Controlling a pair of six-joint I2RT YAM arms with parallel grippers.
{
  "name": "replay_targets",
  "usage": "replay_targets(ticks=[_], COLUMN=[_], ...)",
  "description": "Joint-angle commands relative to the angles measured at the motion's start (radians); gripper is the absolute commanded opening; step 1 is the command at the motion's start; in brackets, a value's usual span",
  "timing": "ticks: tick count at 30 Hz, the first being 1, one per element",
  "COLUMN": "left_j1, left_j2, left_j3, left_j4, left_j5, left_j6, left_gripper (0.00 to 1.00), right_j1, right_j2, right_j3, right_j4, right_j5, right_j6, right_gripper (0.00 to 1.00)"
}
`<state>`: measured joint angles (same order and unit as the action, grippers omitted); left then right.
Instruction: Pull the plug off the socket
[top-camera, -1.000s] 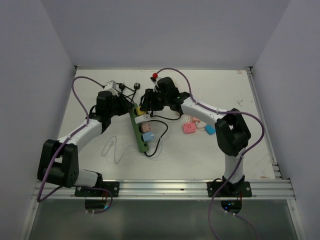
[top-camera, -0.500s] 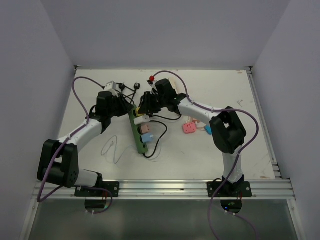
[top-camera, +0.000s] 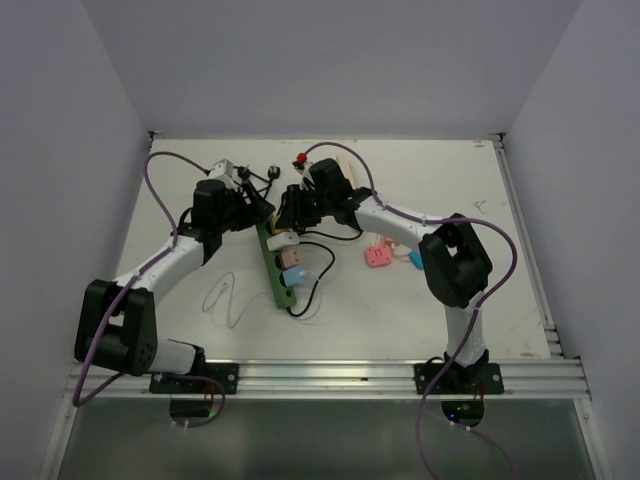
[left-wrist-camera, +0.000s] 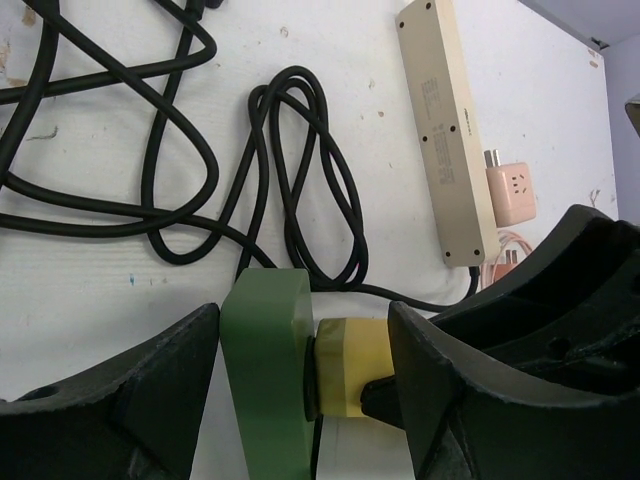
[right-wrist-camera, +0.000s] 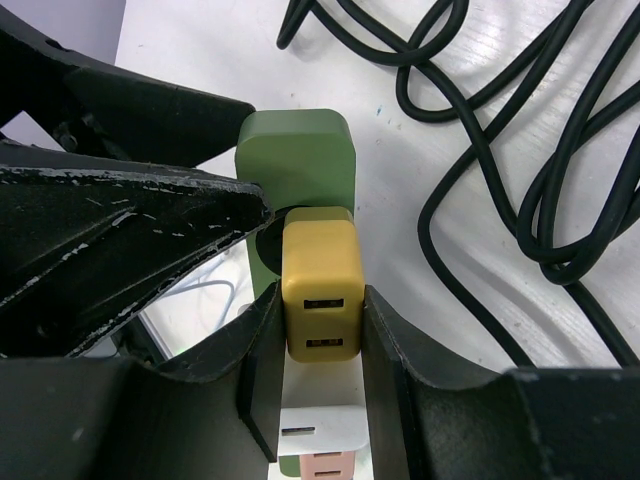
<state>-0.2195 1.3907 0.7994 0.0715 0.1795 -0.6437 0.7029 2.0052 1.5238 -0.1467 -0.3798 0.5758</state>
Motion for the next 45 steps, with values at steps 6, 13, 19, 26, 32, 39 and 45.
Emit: replay_targets(ticks=[6,13,19,26,32,39,45], left_j1=[-0.006,-0.006,-0.006,-0.006,-0.006,-0.006,-0.006], left_j2=[0.030,0.068,0.087,0.053,-0.002,-0.035,-0.042], left_j3=[0.064,0.054,0.041,0.035,0.020,0.032,0.043], left_j4=[-0.025,-0.030,-0.012,0.013,0.053,0.074,0.076], left_j5=[-0.023,-0.028,-0.032,-0.025,-0.022,0.000,0.015], left_j6=[-0.040,-0.048,-0.048,-0.021,0.002,0.009,0.010], left_gripper=[0.71,0.66,0.51,0.09,0.00,0.00,0.00], right_j1=[0.015,0.015,0.015,0.017,0.017,0.020,0.023], right_j2=[-0.086,-0.092,-0.092,-0.092,-0.085,-0.066,-0.054], right_j3=[0.018,0.010,0.015,0.010,0.035,0.059,0.073], right_j4=[0.056,0.071,0.085,0.075,0.050,0.049,0.041], right_j5=[-0.039,-0.045,-0.059,-0.087,-0.105,-0.120,-0.113], right_j6=[-0.025,-0.024,-0.021,-0.007,0.001,0.012,0.009], right_gripper=[0.00,0.00,0.00,0.00,0.35,0.49,0.49])
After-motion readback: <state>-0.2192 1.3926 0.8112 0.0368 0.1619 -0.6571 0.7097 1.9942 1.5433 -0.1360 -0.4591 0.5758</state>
